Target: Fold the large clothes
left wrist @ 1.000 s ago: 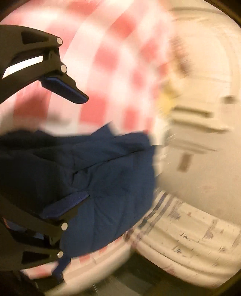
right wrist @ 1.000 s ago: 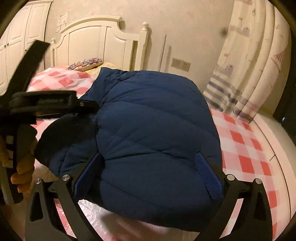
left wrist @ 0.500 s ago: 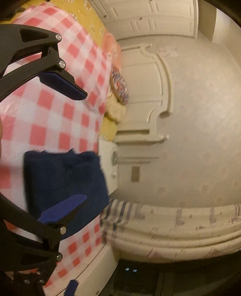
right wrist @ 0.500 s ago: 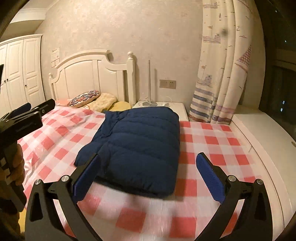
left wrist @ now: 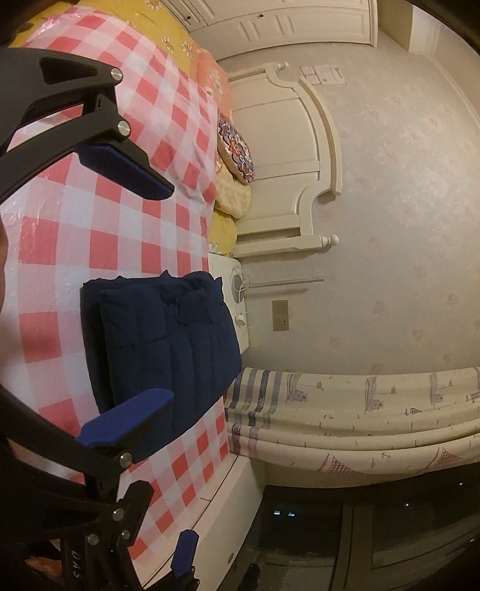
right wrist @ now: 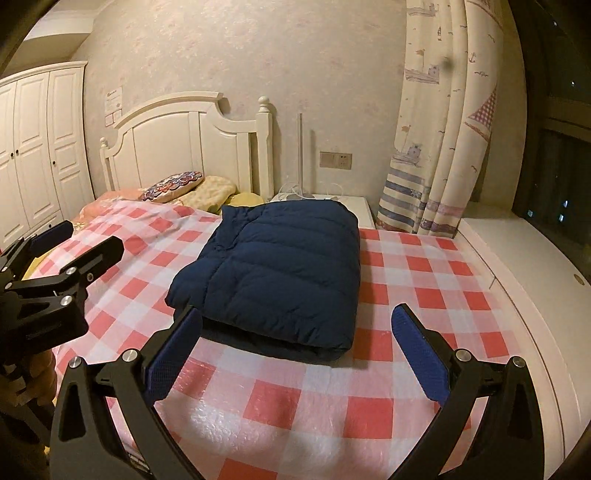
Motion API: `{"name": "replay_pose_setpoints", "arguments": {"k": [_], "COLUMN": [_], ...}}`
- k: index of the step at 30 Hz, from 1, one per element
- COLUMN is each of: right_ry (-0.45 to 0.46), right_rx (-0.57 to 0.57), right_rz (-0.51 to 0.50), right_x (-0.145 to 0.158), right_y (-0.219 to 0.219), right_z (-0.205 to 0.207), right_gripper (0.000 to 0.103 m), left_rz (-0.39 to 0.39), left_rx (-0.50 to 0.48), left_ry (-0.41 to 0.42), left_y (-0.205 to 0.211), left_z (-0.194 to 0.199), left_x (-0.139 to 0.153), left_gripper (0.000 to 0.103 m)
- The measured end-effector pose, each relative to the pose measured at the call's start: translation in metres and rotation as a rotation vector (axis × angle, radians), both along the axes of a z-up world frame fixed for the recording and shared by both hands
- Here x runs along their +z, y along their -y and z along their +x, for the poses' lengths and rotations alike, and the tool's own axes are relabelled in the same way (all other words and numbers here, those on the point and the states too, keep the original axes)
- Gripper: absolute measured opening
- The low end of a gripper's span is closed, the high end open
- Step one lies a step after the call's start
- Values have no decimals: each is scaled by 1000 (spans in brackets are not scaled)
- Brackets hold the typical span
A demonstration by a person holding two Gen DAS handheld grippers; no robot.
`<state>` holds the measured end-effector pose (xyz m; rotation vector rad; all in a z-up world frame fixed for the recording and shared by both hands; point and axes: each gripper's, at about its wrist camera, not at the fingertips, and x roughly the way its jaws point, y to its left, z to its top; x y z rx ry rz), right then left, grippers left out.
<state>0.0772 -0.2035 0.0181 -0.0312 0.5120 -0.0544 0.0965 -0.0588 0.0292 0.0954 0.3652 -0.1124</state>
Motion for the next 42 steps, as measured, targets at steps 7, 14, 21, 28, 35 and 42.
{"name": "replay_pose_setpoints", "arguments": {"k": [7,14,21,28,35,42], "right_ry": [-10,-17,-11,-1,-2,-4], "right_rx": [12,26,38,46,45,46], "right_rz": [-18,-21,-27,-28,-28,-29], "right_x": [-3,-4,-4,-3,-3,-3], "right_y": [-7,-14,-19,-18,-19,-20], "right_z": [0,0,-2,-3,-3,-3], "right_gripper": [99,99,99,99,99,99], "left_rz": [-15,-24,-19,-21,-20,-18], "left_rx": [18,28,27,27,27,30], "left_ry": [-21,-29,-30,-30,-30,-29], "left_y": [-8,-12,-13,-12,-12,-13], "left_z": [2,1,1,1,0,0], "left_x": [-3,-5,-5,-5,-6,-6], "left_gripper": [101,101,101,101,101,101]}}
